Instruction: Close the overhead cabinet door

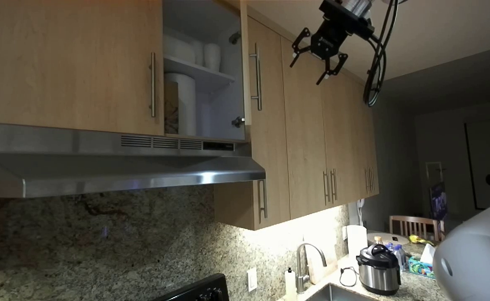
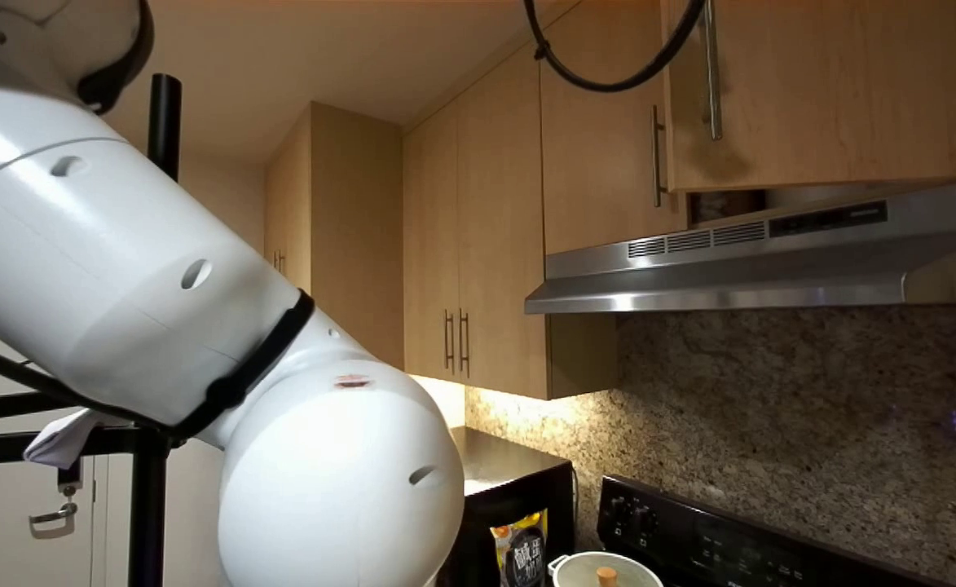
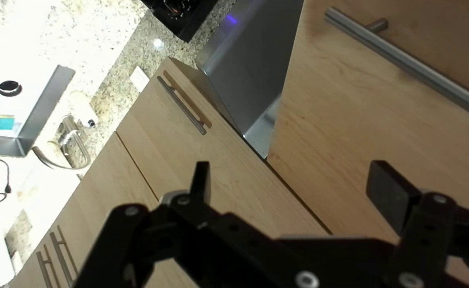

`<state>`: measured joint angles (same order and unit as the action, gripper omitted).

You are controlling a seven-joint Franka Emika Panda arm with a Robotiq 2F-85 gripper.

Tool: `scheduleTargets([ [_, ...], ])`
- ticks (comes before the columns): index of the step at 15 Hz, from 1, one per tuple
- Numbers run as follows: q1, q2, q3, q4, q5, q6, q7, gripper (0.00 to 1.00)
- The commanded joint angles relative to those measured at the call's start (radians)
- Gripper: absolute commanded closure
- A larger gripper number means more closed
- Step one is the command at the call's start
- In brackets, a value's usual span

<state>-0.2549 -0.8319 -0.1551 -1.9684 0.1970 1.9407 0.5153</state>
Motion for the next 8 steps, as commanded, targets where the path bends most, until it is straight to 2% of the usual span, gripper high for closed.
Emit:
scheduleTargets([
  [1, -0.05, 0.046, 0.041, -0.021, 0.018, 0.07, 0.066, 0.0],
  [8, -0.031, 0.131, 0.09, 0.005, 0.012, 0.105, 0.124, 0.0],
])
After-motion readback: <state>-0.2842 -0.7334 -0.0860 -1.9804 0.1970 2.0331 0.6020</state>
